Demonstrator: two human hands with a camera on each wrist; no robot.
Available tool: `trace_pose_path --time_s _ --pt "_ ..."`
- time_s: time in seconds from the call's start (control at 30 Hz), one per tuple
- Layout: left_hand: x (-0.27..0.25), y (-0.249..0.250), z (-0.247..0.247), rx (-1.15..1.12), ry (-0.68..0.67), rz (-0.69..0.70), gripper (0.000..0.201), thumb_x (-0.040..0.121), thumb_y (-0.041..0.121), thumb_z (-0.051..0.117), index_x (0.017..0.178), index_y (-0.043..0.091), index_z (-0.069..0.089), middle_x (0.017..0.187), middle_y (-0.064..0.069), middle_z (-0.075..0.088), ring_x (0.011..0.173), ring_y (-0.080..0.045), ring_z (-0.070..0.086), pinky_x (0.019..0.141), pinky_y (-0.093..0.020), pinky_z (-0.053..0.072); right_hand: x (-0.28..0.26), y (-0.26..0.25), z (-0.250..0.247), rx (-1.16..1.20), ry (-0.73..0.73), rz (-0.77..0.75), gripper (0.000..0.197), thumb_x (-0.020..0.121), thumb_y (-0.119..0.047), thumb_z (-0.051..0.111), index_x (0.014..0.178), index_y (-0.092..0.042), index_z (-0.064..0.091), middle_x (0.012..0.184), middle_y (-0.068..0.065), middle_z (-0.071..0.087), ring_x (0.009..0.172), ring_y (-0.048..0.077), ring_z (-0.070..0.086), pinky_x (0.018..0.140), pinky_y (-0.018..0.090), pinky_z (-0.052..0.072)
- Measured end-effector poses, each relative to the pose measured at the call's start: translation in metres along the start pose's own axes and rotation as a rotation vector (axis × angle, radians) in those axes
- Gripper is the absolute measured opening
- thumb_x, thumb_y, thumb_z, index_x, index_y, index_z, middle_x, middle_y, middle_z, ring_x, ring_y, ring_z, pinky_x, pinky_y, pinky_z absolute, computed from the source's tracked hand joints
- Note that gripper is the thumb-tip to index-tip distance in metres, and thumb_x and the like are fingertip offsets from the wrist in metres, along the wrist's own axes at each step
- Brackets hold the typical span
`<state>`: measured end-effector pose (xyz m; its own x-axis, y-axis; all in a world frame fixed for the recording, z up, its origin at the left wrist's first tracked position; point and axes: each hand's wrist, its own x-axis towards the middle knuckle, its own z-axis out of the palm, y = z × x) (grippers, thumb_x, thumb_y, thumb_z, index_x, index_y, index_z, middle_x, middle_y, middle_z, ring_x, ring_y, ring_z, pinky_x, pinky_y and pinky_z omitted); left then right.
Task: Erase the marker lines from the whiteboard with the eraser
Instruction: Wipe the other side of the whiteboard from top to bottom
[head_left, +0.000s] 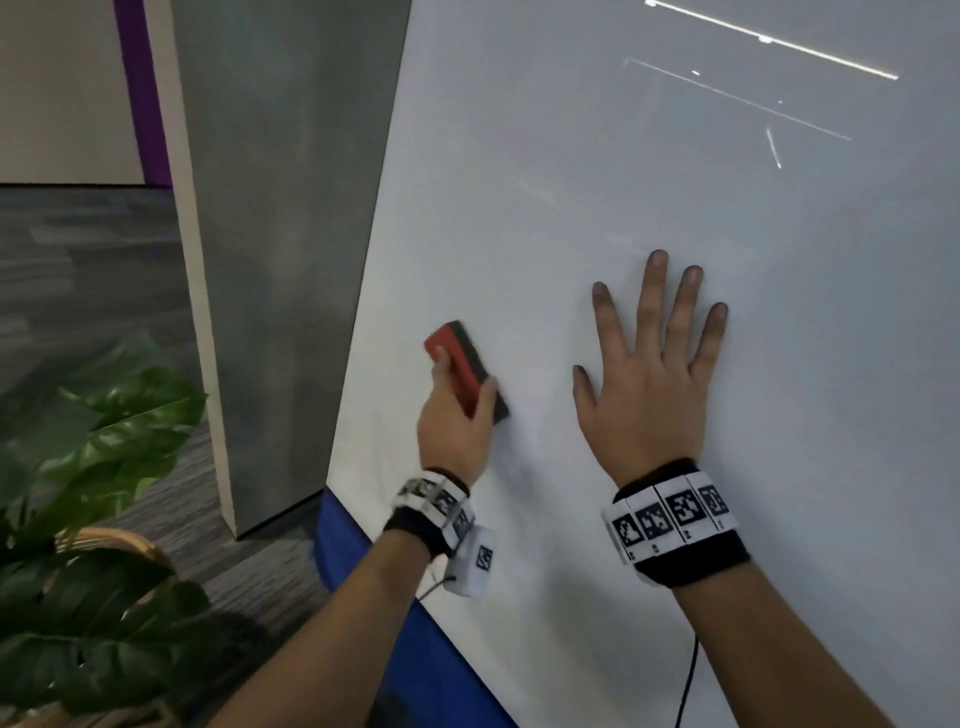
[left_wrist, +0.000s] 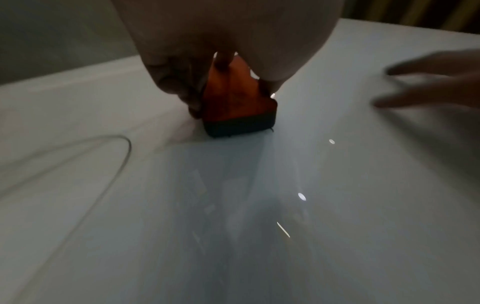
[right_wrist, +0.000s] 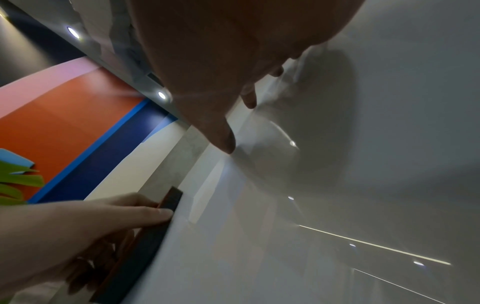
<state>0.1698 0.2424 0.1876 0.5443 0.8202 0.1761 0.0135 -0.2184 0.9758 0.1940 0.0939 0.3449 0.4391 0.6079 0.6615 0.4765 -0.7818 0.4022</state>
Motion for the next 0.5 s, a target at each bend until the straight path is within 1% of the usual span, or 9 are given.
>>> trace_pose_path --time_s 0.07,0.1,0.17,0.23,0.3,0.33,0.4,0.47,0.5 --pt "-0.011 -0.011 0.008 -0.070 -0.010 0.010 0.072 0.100 0.056 0.051 0.159 0.038 0.014 0.132 0.003 0.065 0.109 -0.018 0.066 0.096 -0.032 0.053 0.000 0.001 0.002 0.005 0.006 -0.003 0.078 0.097 -0.041 0.058 0.163 -0.020 0.022 0.169 0.020 -0.007 0.156 0.043 -0.007 0.125 0.059 -0.006" --pt "-0.011 -0.023 0.010 -0.079 0.011 -0.042 0.072 0.101 0.054 0.050 0.160 0.038 0.013 0.135 0.002 0.064 0.111 -0.021 0.066 0.096 -0.031 0.052 -0.001 0.001 0.002 0.007 0.006 -0.004 0.078 0.097 -0.041 0.058 0.163 -0.020 0.022 0.169 0.021 -0.006 0.156 0.043 -0.006 0.125 0.059 -0.005" --pt "-0.009 -0.050 0.010 -0.063 0.041 -0.246 0.071 0.104 0.050 0.046 0.162 0.030 0.012 0.136 -0.009 0.064 0.114 -0.034 0.065 0.094 -0.035 0.049 -0.001 0.000 0.003 0.012 0.004 -0.001 0.077 0.097 -0.040 0.058 0.162 -0.020 0.022 0.169 0.021 -0.006 0.156 0.043 -0.005 0.125 0.059 -0.006" --pt "-0.010 -0.070 0.009 -0.039 0.038 -0.493 0.070 0.106 0.047 0.042 0.163 0.023 0.010 0.138 -0.021 0.061 0.119 -0.042 0.061 0.099 -0.041 0.047 -0.001 -0.001 0.004 0.017 0.003 0.005 0.077 0.097 -0.039 0.059 0.162 -0.020 0.023 0.169 0.021 -0.005 0.156 0.043 -0.005 0.124 0.058 -0.007" --pt "-0.017 -0.074 0.009 -0.014 0.009 -0.578 0.071 0.108 0.045 0.040 0.164 0.020 0.006 0.139 -0.025 0.058 0.122 -0.044 0.059 0.102 -0.043 0.045 -0.002 -0.003 0.005 0.021 0.008 0.007 0.077 0.097 -0.039 0.058 0.162 -0.019 0.022 0.169 0.021 -0.005 0.156 0.043 -0.004 0.124 0.057 -0.008" --pt "-0.021 -0.070 0.010 0.002 0.003 -0.544 0.071 0.108 0.045 0.040 0.164 0.020 0.004 0.139 -0.023 0.059 0.122 -0.043 0.059 0.101 -0.042 0.045 -0.003 -0.003 0.005 0.023 0.012 0.010 0.076 0.097 -0.039 0.058 0.162 -0.019 0.023 0.169 0.021 -0.004 0.156 0.043 -0.004 0.124 0.057 -0.009" --pt "-0.030 -0.052 0.014 0.000 0.016 -0.352 0.072 0.106 0.047 0.043 0.164 0.025 0.006 0.141 -0.013 0.060 0.118 -0.034 0.063 0.100 -0.038 0.047 -0.003 -0.005 0.006 0.022 0.016 0.018 0.077 0.097 -0.039 0.058 0.162 -0.019 0.023 0.169 0.021 -0.004 0.155 0.044 -0.004 0.123 0.056 -0.011" --pt "-0.043 -0.034 0.021 -0.037 0.005 -0.120 0.074 0.103 0.051 0.049 0.163 0.030 0.010 0.140 0.006 0.057 0.112 -0.012 0.059 0.099 -0.028 0.049 -0.003 -0.007 0.007 0.026 0.011 0.022 0.078 0.096 -0.039 0.058 0.162 -0.019 0.022 0.169 0.022 -0.005 0.155 0.045 -0.004 0.123 0.057 -0.010" --pt "-0.052 -0.028 0.026 -0.048 -0.005 -0.056 0.075 0.102 0.052 0.050 0.162 0.031 0.011 0.139 0.012 0.054 0.110 -0.005 0.055 0.099 -0.024 0.048 -0.003 -0.007 0.007 0.029 0.008 0.022 0.078 0.096 -0.039 0.058 0.162 -0.018 0.022 0.169 0.022 -0.004 0.155 0.045 -0.004 0.123 0.058 -0.009"
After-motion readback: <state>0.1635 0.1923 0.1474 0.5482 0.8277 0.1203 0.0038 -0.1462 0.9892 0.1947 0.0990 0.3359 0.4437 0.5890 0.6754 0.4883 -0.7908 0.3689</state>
